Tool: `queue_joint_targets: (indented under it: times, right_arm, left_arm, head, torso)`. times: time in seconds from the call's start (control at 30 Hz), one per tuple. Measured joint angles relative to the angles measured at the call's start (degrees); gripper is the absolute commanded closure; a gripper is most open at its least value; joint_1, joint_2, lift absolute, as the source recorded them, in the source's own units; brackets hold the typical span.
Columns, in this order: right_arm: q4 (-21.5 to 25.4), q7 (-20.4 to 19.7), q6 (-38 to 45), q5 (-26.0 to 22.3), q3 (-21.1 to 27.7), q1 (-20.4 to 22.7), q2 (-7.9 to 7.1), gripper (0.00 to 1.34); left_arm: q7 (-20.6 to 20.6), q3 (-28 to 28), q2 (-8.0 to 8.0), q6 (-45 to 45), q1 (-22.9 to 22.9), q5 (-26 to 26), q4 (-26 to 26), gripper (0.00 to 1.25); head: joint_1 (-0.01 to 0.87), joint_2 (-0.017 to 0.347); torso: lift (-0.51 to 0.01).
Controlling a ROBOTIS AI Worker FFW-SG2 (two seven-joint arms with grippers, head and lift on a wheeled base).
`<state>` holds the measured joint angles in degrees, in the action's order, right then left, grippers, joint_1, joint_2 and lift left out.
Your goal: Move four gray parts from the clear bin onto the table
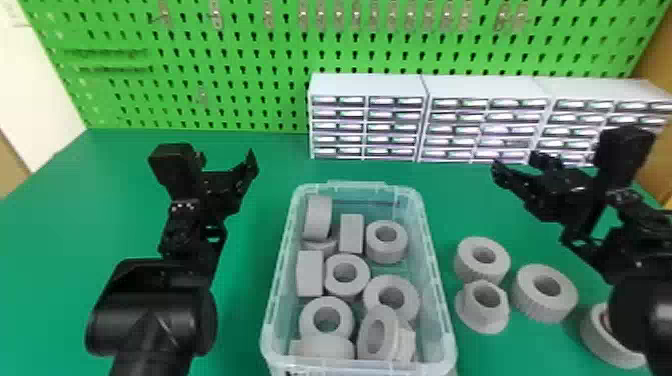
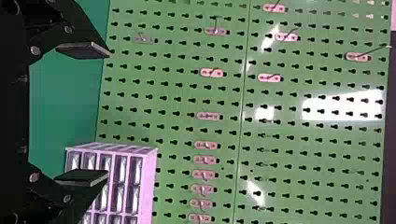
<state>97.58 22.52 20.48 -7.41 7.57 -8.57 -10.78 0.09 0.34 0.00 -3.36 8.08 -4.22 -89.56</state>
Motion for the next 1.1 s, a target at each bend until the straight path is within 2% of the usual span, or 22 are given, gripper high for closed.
queue_joint_targets:
  times: [0.53, 1.1]
  right_arm:
    - [0.8, 0.0, 0.0, -1.1, 1.6, 0.0, -1.52, 0.53]
    - [1.5, 0.1, 0.6, -1.4, 2.4, -0.8, -2.16, 0.53]
  left_arm:
    - [0.0, 0.1, 0.0, 0.1, 0.0, -0.1, 0.1, 0.35]
    - [0.0, 0.1, 0.0, 0.2, -0.1, -0.1, 0.2, 0.35]
  head:
    - [0.693, 0.072]
    - [0.693, 0.072]
  torso:
    - [-0.052]
    - [-0.052]
